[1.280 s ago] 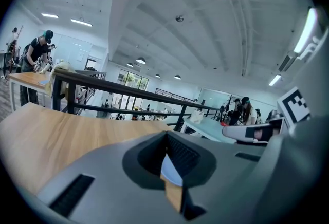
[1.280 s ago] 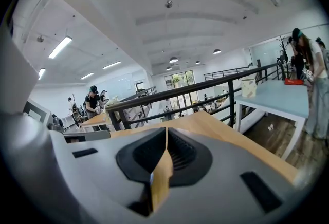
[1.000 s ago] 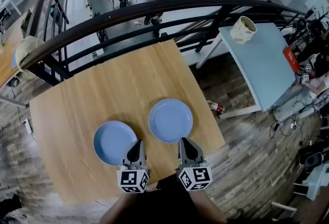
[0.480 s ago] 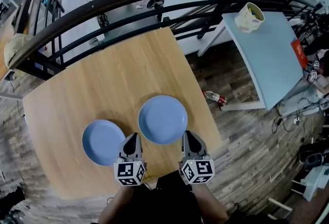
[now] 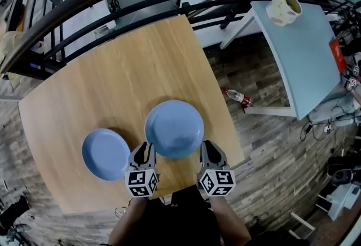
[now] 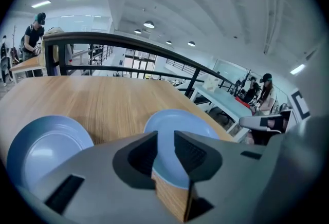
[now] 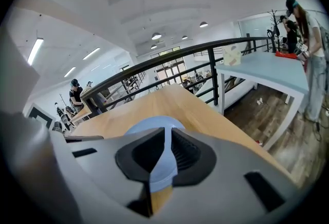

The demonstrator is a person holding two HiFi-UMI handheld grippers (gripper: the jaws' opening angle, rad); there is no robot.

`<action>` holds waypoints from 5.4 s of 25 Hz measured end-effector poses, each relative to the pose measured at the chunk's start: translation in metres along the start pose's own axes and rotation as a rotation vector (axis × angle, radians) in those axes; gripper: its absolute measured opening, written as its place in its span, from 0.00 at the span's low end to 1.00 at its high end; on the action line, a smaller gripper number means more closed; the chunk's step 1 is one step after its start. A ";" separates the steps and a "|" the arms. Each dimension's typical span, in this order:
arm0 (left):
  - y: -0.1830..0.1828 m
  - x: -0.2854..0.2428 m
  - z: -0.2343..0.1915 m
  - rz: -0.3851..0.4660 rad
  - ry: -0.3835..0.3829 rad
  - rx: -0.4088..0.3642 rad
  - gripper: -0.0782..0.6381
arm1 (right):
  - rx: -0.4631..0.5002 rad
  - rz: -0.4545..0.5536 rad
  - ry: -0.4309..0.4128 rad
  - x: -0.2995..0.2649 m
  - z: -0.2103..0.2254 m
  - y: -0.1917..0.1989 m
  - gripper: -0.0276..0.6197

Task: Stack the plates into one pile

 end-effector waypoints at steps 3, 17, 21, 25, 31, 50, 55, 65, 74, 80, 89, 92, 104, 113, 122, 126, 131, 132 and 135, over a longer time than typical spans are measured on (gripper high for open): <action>0.012 -0.011 -0.001 -0.039 -0.017 0.013 0.33 | -0.019 -0.036 0.011 -0.009 0.015 0.013 0.11; 0.040 -0.043 -0.019 -0.137 -0.086 0.079 0.36 | -0.065 -0.185 0.021 -0.042 0.044 0.054 0.21; 0.047 -0.049 -0.020 -0.159 -0.093 0.098 0.36 | -0.085 -0.209 0.027 -0.047 0.048 0.062 0.21; 0.051 -0.052 -0.021 -0.169 -0.096 0.105 0.36 | -0.091 -0.229 0.026 -0.050 0.050 0.069 0.21; 0.055 -0.056 -0.024 -0.187 -0.094 0.119 0.36 | -0.101 -0.251 0.028 -0.054 0.050 0.075 0.21; 0.056 -0.044 -0.024 -0.149 -0.080 0.154 0.19 | -0.087 -0.232 0.045 -0.042 0.044 0.073 0.15; 0.051 -0.034 -0.025 -0.117 -0.071 0.163 0.19 | -0.069 -0.214 0.046 -0.036 0.036 0.069 0.15; 0.042 0.014 -0.047 -0.053 -0.081 0.200 0.19 | -0.015 -0.183 0.010 -0.021 -0.008 0.058 0.15; 0.037 0.069 -0.095 0.025 -0.132 0.235 0.19 | 0.050 -0.164 -0.068 -0.018 -0.075 0.058 0.15; 0.038 0.110 -0.134 0.070 -0.173 0.267 0.19 | 0.102 -0.159 -0.124 -0.019 -0.129 0.058 0.15; 0.049 0.160 -0.190 0.106 -0.226 0.303 0.19 | 0.151 -0.165 -0.186 -0.018 -0.201 0.074 0.15; 0.055 0.169 -0.207 0.109 -0.237 0.304 0.19 | 0.162 -0.171 -0.198 -0.022 -0.218 0.084 0.15; 0.089 0.186 -0.251 0.079 -0.255 0.328 0.19 | 0.160 -0.217 -0.196 -0.030 -0.254 0.128 0.15; 0.115 0.173 -0.256 0.033 -0.239 0.342 0.20 | 0.157 -0.257 -0.159 -0.034 -0.247 0.152 0.15; 0.133 0.167 -0.254 -0.001 -0.244 0.365 0.19 | 0.156 -0.304 -0.148 -0.036 -0.237 0.168 0.15; 0.136 0.166 -0.254 -0.008 -0.252 0.369 0.20 | 0.157 -0.315 -0.150 -0.036 -0.236 0.172 0.15; 0.135 0.164 -0.257 -0.015 -0.258 0.369 0.19 | 0.160 -0.330 -0.147 -0.041 -0.236 0.174 0.15; 0.135 0.164 -0.257 -0.016 -0.259 0.369 0.20 | 0.158 -0.332 -0.147 -0.041 -0.235 0.173 0.15; 0.135 0.163 -0.256 -0.020 -0.261 0.369 0.20 | 0.156 -0.340 -0.148 -0.043 -0.234 0.174 0.15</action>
Point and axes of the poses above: the fingertips, and each gripper's own axes: x backward along the fingers, z to its right, y out of its underside, the point moved 2 cm from there along x, backward along the fingers, and after that the axes turned 7 degrees about -y, right-handed, at the moved point
